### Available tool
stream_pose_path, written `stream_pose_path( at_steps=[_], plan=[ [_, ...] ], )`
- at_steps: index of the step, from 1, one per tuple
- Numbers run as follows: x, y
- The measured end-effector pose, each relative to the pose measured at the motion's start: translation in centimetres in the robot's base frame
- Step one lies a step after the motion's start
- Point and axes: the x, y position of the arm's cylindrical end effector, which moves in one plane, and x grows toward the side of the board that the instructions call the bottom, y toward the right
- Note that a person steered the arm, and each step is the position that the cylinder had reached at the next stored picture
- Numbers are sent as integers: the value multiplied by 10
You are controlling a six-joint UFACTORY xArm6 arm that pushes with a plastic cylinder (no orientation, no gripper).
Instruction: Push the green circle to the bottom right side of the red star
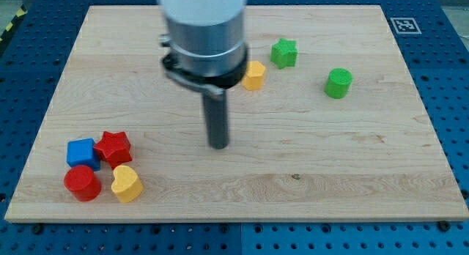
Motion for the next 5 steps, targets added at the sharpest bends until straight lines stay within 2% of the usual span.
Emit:
stream_pose_path(
  at_steps=[1,4,5],
  plan=[
    [-17,28],
    [-23,202],
    [-38,235]
  ],
)
